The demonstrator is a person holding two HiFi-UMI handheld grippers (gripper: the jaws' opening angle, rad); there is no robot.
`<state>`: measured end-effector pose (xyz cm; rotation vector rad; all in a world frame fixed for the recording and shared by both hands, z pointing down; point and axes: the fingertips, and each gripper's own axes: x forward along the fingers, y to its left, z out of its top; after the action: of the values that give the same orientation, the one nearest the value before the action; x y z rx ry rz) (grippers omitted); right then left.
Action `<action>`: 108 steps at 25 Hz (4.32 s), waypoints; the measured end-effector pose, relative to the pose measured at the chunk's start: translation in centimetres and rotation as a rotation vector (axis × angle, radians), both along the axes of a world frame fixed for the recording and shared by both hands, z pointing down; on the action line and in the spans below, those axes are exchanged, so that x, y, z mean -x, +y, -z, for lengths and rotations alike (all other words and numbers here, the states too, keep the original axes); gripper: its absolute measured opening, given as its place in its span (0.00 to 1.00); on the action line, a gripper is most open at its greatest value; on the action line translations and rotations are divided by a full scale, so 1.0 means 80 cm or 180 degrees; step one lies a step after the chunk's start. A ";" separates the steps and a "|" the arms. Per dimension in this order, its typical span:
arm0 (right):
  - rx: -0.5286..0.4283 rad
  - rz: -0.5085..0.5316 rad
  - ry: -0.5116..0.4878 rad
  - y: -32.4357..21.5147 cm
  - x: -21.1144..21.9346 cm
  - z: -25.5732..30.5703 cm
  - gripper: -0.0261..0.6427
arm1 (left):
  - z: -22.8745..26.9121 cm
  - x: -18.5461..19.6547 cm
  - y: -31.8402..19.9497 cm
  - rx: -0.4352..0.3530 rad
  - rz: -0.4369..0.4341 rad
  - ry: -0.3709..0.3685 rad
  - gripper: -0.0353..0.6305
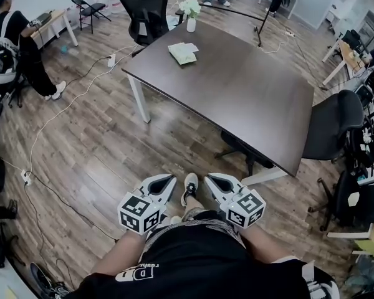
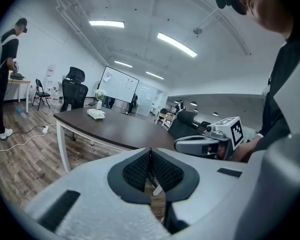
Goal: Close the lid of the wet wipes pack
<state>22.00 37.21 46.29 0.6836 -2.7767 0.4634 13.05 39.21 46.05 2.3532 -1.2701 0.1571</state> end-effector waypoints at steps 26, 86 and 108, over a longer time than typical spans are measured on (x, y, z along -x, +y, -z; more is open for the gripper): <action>0.0064 0.0311 -0.0099 -0.316 0.059 0.004 0.05 | 0.023 0.046 -0.317 -0.0003 0.0172 -0.0191 0.08; 0.0177 -0.1109 0.0326 -0.634 0.324 -0.027 0.05 | -0.029 0.350 -0.667 0.0177 -0.1082 -0.0113 0.08; 0.0291 -0.1449 0.0358 -0.810 0.246 -0.044 0.05 | -0.051 0.328 -0.751 0.0335 -0.0878 -0.0165 0.08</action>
<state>2.31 -27.58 49.78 1.2819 -2.4688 0.6096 -13.16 -20.88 50.16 2.4353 -0.9298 0.3653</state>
